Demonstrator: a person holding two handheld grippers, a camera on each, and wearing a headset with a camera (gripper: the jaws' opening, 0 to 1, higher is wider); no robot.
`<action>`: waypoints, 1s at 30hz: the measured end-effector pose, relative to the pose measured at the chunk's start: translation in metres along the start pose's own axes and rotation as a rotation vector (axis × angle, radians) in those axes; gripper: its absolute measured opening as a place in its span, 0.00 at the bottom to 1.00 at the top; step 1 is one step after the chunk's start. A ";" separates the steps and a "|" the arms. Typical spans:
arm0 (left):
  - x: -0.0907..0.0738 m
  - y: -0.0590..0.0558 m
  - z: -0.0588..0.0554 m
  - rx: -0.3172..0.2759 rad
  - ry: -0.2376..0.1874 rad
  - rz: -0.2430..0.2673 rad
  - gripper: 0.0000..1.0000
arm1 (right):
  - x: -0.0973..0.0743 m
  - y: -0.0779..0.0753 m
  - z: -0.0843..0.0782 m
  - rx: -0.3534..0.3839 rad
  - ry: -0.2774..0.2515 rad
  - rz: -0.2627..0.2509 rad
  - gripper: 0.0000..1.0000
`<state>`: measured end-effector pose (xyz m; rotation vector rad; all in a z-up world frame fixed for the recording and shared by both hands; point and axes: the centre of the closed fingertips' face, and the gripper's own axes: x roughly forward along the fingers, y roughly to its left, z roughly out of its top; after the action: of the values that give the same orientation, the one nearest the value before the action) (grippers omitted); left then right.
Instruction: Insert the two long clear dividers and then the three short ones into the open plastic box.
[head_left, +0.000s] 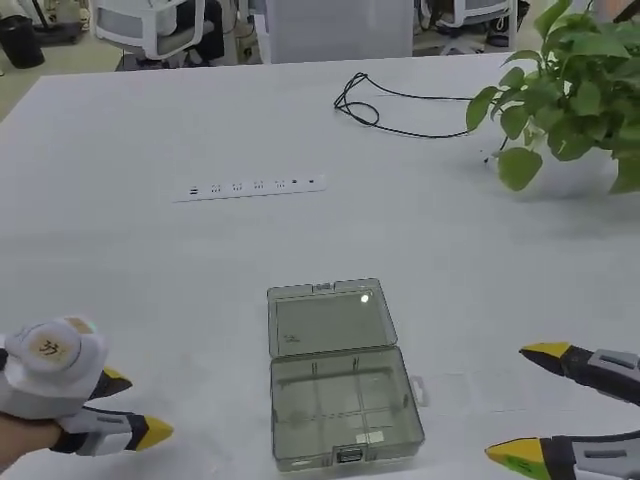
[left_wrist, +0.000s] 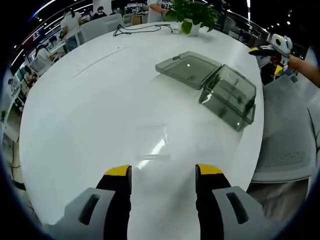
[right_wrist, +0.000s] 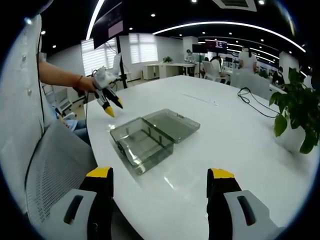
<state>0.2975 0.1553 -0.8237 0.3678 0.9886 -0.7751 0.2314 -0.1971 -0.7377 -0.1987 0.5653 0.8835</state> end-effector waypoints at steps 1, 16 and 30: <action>0.001 0.001 0.000 0.003 -0.002 0.003 0.49 | 0.000 -0.001 -0.001 0.002 -0.001 0.000 0.77; 0.016 0.011 -0.010 -0.003 0.098 0.037 0.43 | 0.001 -0.007 -0.002 0.009 -0.015 -0.007 0.76; 0.021 0.017 -0.014 0.006 0.152 0.062 0.38 | 0.000 -0.007 -0.005 0.017 -0.014 -0.015 0.75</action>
<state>0.3081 0.1671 -0.8498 0.4657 1.1123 -0.7021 0.2347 -0.2033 -0.7423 -0.1805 0.5574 0.8647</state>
